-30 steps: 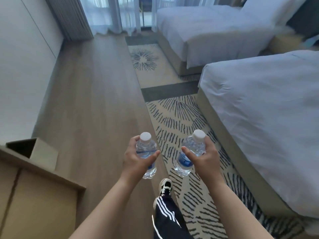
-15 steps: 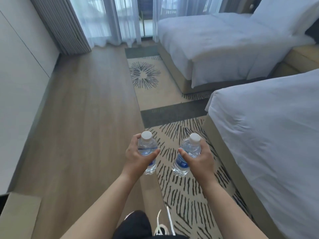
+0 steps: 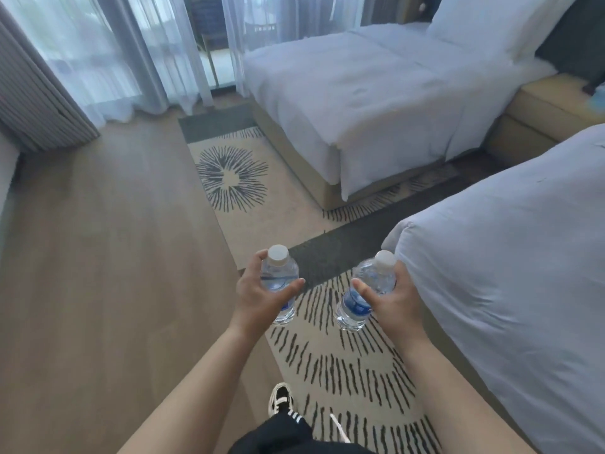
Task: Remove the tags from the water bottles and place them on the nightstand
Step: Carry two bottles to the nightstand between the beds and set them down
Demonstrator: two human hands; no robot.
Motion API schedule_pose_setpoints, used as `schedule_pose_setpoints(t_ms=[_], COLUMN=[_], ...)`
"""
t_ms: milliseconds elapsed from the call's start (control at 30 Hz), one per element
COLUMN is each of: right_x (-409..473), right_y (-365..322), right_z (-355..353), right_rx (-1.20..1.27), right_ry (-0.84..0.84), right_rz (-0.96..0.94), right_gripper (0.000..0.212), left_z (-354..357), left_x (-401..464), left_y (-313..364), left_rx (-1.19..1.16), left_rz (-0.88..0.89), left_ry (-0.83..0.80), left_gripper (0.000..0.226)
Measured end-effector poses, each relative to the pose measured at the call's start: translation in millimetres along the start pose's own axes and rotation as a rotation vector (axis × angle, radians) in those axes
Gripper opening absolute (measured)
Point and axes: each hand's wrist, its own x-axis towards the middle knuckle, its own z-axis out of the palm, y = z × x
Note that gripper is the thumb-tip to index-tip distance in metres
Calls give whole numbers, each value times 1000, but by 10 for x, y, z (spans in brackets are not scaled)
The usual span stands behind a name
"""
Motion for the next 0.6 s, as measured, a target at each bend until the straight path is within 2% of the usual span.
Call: schedule_pose_setpoints(t_ms=[300, 600], right_x=[1786, 3692], right_y=[42, 552], right_z=[60, -287], right_rx=[-59, -25], right_ry=[239, 366], right_rz=[66, 147], right_gripper=[48, 49], left_z=[623, 2053], left_x=[2072, 3882], left_y=[210, 510], left_rx=[-18, -12], left_rz=[19, 27], left_ry=[-189, -288], left_gripper=[62, 61])
